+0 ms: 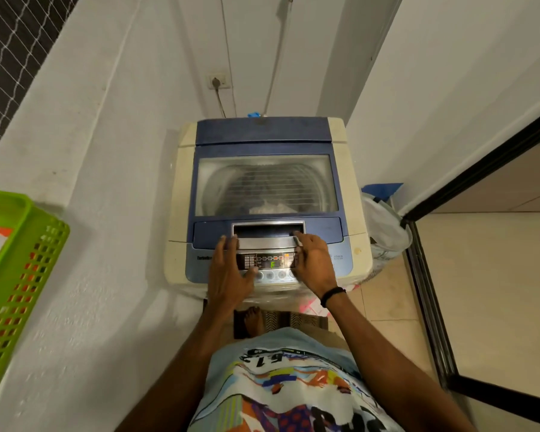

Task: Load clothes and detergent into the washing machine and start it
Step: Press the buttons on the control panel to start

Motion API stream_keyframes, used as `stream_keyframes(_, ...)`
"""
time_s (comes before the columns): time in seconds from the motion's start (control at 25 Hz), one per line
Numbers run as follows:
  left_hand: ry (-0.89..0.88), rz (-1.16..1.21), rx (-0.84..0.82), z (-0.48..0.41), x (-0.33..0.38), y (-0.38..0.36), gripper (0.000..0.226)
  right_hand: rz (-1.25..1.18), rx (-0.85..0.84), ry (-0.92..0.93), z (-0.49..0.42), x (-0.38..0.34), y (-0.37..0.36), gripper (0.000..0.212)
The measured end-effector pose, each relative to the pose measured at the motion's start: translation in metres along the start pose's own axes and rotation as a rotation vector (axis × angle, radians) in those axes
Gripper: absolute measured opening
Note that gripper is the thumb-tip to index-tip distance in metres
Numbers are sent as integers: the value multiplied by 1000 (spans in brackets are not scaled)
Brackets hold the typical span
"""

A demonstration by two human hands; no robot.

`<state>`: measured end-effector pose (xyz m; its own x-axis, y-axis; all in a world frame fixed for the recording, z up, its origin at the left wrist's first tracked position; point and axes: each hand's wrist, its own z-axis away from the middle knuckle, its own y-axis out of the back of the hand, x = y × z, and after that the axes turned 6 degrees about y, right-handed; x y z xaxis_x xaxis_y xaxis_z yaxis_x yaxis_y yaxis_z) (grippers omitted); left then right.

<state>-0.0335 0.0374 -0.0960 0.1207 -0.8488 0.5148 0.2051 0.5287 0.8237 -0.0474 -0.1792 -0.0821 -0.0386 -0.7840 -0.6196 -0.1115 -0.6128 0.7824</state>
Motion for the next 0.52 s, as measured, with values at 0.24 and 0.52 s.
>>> stream_keyframes(0.24, 173, -141, 62, 56, -9, -21, 105, 128, -172, -102, 81, 12, 6, 69)
stream_keyframes(0.52, 224, -136, 66, 59, -7, -22, 87, 146, -354, -129, 126, 23, 3, 100)
